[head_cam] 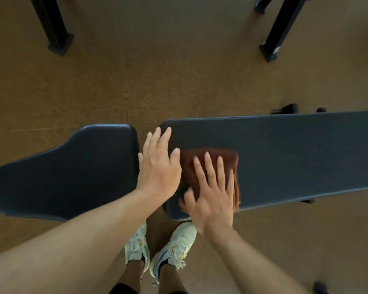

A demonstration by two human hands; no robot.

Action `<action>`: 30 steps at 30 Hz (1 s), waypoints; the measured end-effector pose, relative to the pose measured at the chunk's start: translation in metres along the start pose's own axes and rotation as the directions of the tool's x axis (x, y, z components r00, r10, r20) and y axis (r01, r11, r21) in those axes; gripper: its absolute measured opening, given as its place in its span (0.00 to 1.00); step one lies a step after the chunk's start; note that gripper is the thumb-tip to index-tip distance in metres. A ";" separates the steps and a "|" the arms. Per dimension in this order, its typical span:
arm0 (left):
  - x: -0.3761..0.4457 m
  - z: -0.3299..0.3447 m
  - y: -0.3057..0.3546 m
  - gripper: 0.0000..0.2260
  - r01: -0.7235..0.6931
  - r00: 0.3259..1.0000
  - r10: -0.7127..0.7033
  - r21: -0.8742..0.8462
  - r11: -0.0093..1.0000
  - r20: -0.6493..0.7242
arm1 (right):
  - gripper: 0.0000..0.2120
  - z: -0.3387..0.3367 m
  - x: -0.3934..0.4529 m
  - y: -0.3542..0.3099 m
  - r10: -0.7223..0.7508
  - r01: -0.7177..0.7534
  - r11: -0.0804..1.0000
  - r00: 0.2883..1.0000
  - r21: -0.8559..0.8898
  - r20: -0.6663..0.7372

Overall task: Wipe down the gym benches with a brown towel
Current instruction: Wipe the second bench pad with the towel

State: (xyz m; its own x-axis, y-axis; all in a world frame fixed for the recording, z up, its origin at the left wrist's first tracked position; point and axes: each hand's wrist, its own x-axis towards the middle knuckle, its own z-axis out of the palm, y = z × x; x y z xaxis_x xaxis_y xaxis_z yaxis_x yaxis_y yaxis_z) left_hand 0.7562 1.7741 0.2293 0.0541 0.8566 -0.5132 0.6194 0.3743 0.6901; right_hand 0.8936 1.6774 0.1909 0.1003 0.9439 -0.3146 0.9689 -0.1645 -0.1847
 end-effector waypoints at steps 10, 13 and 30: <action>0.027 0.040 0.004 0.32 -0.353 0.935 0.290 0.454 0.818 0.204 | 0.34 -0.015 0.077 0.051 0.253 -0.253 0.967 0.967 0.010 -0.022; 0.028 0.050 0.005 0.40 -0.360 0.932 0.272 0.551 0.753 0.237 | 0.33 -0.038 0.141 0.080 0.180 -0.180 0.984 0.984 0.013 -0.018; 0.027 0.118 0.096 0.78 -0.130 0.849 -0.364 0.820 0.557 0.382 | 0.35 -0.039 0.066 0.171 0.072 -0.076 0.995 0.995 0.063 0.069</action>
State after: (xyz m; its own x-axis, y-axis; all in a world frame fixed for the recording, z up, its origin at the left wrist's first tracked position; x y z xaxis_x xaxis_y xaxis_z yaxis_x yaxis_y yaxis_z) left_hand 0.9097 1.7911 0.2218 0.1193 0.4555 -0.8822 0.9805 -0.1940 0.0324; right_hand 1.0745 1.7232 0.1749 0.1537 0.9077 -0.3905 0.9423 -0.2536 -0.2187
